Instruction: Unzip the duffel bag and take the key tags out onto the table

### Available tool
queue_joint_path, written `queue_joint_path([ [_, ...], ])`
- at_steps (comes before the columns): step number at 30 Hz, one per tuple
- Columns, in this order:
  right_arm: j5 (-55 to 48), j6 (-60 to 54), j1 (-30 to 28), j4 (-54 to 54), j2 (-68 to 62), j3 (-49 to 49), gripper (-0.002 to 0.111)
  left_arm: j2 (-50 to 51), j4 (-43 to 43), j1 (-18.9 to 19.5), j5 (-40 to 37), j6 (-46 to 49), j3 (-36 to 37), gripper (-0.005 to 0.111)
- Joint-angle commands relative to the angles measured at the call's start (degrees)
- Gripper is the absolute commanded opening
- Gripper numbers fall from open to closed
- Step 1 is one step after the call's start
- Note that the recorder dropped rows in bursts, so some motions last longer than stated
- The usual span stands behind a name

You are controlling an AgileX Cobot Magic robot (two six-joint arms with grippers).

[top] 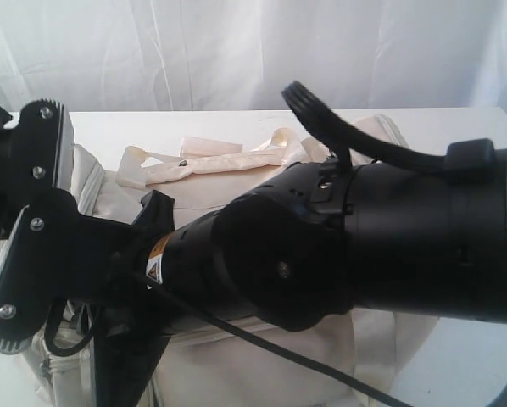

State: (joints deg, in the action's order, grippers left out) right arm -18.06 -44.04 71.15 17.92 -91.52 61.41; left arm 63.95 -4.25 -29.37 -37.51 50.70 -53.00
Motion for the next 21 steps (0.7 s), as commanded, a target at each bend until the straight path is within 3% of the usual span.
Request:
queue_joint_path([
  [1, -2.5, 0.72, 0.18, 0.32, -0.07, -0.12, 0.0, -1.33, 0.95, 0.07, -1.5, -1.25, -2.97, 0.0],
  [12, 0.11, 0.82, 0.18, 0.32, 0.04, -0.12, 0.0, 0.16, -6.29, 0.07, 7.22, -3.56, -3.87, 0.0],
  [15, -1.93, 0.82, 0.18, 0.32, 0.04, -0.12, 0.0, 1.66, -10.63, 0.29, 9.56, -8.12, -3.87, 0.0],
  [21, -3.99, 0.82, 0.18, 0.32, 0.04, -0.12, 0.0, 6.53, -13.91, 3.46, 16.78, -11.58, -4.17, 0.0],
])
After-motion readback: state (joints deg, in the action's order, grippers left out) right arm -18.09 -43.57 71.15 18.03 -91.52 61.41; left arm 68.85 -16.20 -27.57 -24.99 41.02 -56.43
